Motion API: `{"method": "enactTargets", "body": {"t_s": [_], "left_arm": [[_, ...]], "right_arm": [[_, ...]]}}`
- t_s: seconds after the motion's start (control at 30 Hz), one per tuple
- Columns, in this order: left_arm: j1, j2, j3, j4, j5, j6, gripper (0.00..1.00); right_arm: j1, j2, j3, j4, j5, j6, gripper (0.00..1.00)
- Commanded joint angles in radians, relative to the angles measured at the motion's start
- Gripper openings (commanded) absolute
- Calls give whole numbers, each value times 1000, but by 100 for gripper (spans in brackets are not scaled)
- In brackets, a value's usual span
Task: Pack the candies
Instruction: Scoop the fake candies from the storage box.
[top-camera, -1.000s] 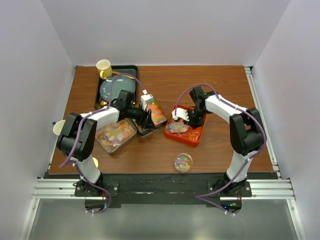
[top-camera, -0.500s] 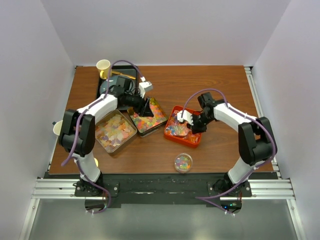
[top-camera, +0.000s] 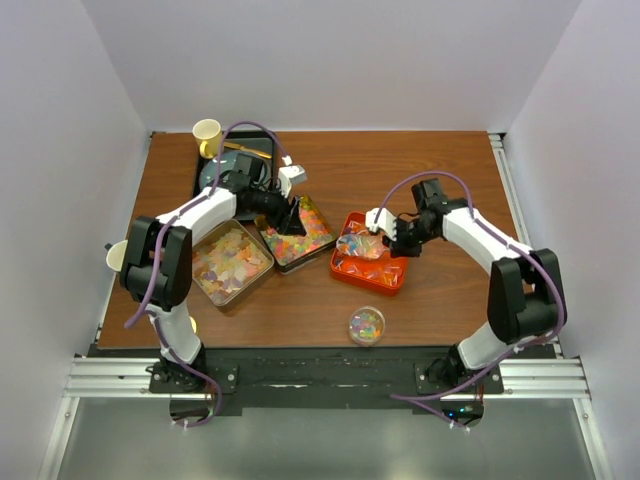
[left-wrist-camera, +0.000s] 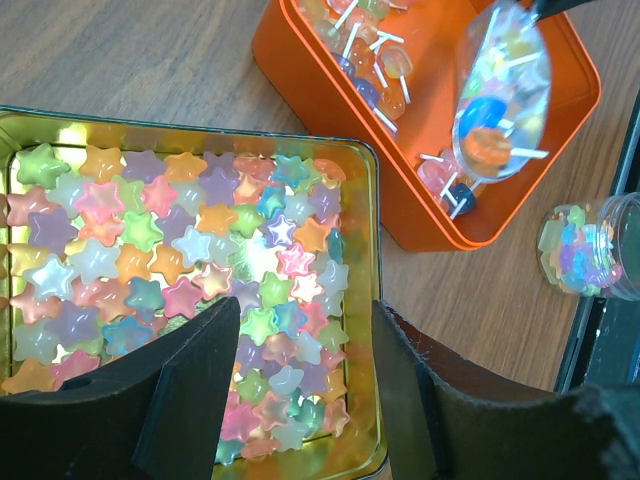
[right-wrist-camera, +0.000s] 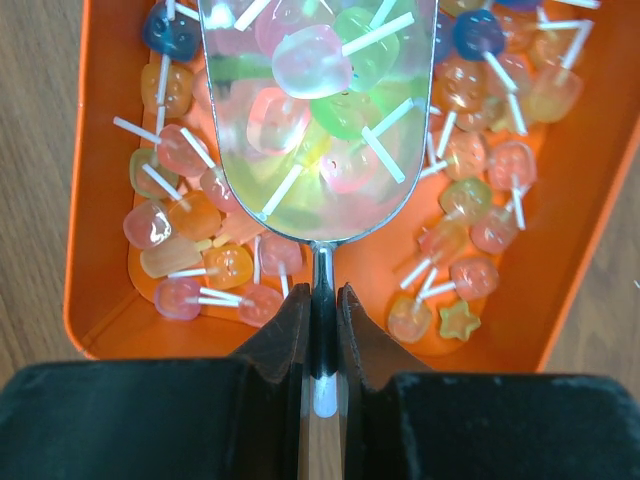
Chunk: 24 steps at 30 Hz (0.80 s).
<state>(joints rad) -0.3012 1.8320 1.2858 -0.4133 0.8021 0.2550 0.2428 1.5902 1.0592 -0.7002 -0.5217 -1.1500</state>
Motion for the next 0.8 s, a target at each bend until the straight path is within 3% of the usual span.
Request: {"method": "enactTargets", "body": {"t_s": [0.0,0.3,0.77], "left_arm": [[8,-40,14,14,-3,18,60],[13,-92,-31,39,-29,-6,60],[39,-154,-72,149,-38,-92,61]], "right_arm": [[-26,-107,-22,34,-66,56,0],[-34,-314,-103,81,-69,176,0],[-31,-556,-61,-439,120,-230,0]]}}
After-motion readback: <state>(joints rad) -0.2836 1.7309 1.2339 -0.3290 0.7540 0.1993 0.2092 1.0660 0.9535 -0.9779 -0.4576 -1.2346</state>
